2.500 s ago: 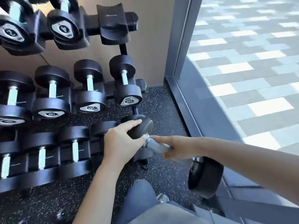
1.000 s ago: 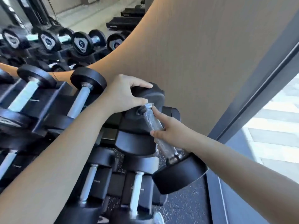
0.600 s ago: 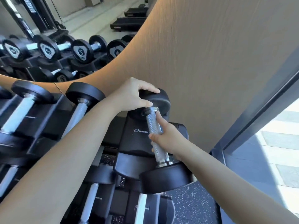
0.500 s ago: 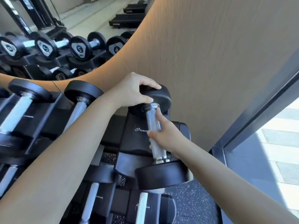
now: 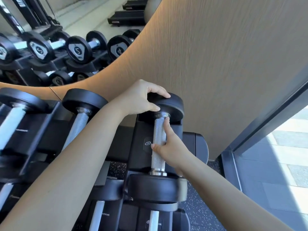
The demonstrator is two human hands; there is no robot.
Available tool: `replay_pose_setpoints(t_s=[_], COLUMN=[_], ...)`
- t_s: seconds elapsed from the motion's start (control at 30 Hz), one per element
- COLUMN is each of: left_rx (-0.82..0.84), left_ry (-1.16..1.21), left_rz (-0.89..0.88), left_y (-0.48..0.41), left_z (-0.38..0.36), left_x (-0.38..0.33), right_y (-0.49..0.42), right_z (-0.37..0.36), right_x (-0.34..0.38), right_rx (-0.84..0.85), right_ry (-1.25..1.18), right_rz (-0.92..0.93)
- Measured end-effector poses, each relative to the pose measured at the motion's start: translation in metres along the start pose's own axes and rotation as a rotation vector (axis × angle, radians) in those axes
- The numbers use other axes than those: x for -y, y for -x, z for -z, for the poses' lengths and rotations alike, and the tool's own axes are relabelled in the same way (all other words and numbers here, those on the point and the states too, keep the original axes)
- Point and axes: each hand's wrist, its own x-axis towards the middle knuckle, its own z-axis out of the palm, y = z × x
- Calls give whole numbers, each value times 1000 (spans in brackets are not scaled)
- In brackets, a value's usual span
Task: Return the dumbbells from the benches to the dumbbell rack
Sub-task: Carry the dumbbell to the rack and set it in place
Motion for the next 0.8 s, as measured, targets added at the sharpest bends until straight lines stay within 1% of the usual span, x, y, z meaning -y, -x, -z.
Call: replay_pose_setpoints(t_s=[0.07,0.17,0.27,0.47,0.63,0.73,0.8], left_rx=[-38,-141,-201,-267,-274,-280,-283], left_ry=[15,42,46,-20,-74,-82,-37], left_rz=[8,21,-1,-59,-73,-49,-3], left_y=[6,15,25,46,77,100,115], left_z=[0,0,-3,-27,-51,-68,-76], left_x=[8,18,23,18,20,21,22], right_y=[-2,-3,-4,-1,8,13,17], right_z=[-4,-9,-10,-9,-9,-11,-13], right_x=[-2,-5,-9,-16,-20,-25,-28], right_rx=[9,14,9,-1,7,14,-3], right_ry=[-34,-69,-77,-113,-99,-77,-89], right_rz=[2,24,60,109,105,139,150])
